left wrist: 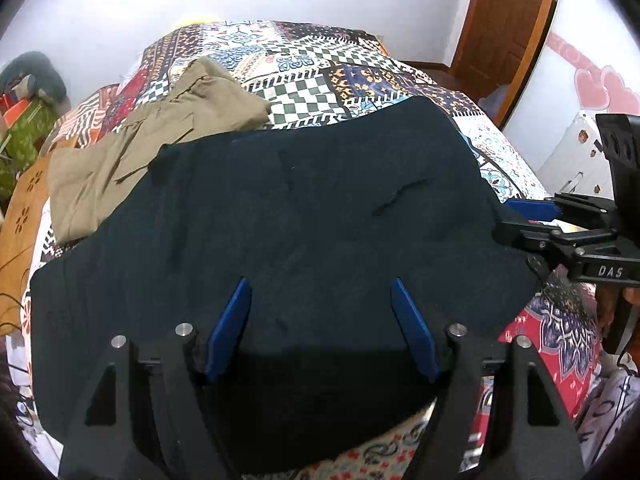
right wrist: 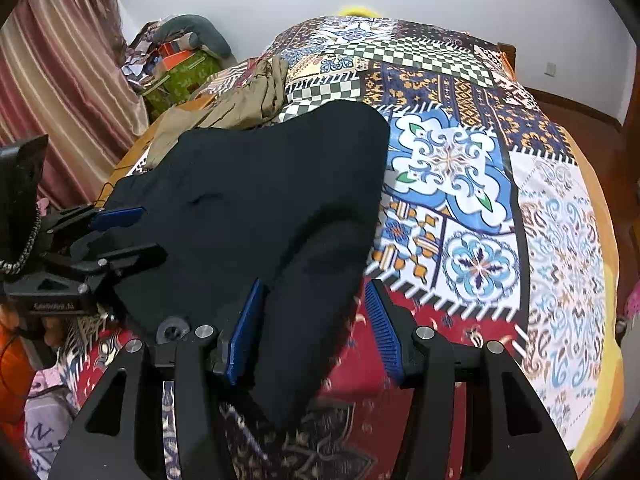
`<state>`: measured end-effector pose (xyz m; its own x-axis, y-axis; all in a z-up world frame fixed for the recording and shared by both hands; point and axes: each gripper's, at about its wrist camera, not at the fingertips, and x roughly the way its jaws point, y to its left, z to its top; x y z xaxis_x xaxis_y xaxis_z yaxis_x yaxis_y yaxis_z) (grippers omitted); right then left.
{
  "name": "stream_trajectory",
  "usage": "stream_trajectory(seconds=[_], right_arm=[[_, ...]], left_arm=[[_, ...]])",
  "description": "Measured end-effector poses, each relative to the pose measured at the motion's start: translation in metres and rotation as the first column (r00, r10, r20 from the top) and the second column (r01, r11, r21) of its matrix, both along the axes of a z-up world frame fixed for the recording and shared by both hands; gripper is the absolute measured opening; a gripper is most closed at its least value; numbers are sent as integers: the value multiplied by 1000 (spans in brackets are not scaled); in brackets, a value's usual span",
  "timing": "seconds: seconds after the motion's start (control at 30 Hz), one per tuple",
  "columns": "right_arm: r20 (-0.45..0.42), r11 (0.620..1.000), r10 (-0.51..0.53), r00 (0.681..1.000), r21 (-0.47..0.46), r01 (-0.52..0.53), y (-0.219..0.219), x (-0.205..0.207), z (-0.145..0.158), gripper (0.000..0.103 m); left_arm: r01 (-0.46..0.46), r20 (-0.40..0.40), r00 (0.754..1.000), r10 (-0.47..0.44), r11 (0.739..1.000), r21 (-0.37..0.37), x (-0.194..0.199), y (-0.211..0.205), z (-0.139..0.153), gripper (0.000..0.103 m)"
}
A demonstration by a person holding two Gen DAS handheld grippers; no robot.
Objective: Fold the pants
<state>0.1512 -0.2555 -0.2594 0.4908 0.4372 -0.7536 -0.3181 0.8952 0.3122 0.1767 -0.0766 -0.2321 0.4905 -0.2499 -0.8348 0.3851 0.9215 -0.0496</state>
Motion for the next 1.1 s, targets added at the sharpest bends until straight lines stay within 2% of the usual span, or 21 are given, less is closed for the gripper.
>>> stream_trajectory(seconds=[0.33,0.5,0.63,0.73,0.87,1.0,1.1], right_arm=[[16,998,6,1000,-66,-4,3,-12,15,49],[77,998,19,997,-68,-14,6,-18,40,49],[140,998,40,989,-52,-33,18,-15,63,49],[178,997,65,982,-50,-57,34,-10,74,49],[197,995,101,975,-47,-94,60,1,79,49],[193,991,135,972,-43,-129,83,13,77,49],[182,987,159,970,-49,-152,98,19,74,49]], left_arm=[[-41,14,999,42,999,-11,-11,19,11,73],[-113,62,992,113,994,-12,-18,47,32,73],[-189,117,974,192,981,-37,-28,80,51,73],[-253,161,953,258,966,-52,-38,107,61,73],[-343,174,920,352,936,-83,-52,148,64,73],[-416,145,891,430,901,-122,-63,183,55,73],[-474,90,868,488,869,-141,-69,204,37,73]])
